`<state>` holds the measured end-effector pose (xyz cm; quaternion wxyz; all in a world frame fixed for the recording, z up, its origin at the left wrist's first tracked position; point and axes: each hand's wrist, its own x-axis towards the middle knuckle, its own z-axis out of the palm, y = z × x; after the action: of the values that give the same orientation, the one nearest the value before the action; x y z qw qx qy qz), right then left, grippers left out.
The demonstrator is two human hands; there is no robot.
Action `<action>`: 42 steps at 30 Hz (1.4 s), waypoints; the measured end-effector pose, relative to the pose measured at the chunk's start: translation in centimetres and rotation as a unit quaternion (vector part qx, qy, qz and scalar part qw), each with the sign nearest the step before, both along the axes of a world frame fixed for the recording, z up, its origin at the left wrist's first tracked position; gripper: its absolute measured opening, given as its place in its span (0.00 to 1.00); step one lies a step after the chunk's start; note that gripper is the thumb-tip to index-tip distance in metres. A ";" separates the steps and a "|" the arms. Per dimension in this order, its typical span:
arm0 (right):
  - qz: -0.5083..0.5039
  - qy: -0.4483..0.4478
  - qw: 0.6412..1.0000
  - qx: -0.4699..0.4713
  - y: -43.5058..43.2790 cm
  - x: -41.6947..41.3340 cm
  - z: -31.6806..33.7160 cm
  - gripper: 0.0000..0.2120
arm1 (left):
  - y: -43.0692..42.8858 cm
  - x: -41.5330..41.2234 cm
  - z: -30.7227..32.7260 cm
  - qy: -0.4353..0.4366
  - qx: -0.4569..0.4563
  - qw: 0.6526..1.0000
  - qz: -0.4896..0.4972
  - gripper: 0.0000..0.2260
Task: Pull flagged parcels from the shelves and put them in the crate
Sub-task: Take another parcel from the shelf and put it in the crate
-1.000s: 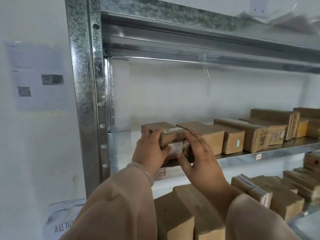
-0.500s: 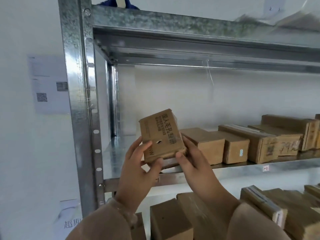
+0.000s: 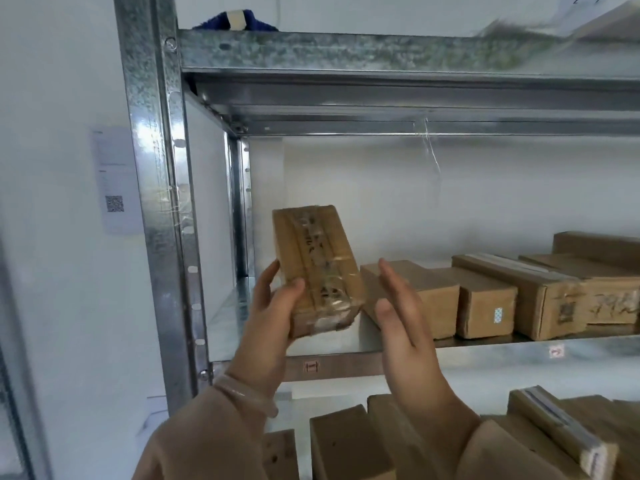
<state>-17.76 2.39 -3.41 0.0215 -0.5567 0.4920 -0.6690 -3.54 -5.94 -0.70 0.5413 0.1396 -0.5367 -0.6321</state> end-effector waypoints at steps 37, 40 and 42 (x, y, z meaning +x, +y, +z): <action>-0.150 0.153 0.976 -0.039 0.2 -7.6 3.2 0.18 | -0.3 -4.6 2.6 -0.209 -0.419 0.824 0.319 0.23; -0.179 0.157 0.971 -0.034 1.1 -9.3 2.5 0.19 | 0.9 -8.6 2.2 -0.232 -0.427 0.838 0.247 0.20; -0.184 0.162 0.969 -0.022 1.6 -10.1 1.9 0.18 | 1.0 -11.3 1.4 -0.268 -0.379 0.860 0.213 0.20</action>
<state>-27.83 3.99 -1.47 -0.1944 -0.5582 0.5682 -0.5725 -14.80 -4.90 0.74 0.5090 0.1989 -0.8164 -0.1869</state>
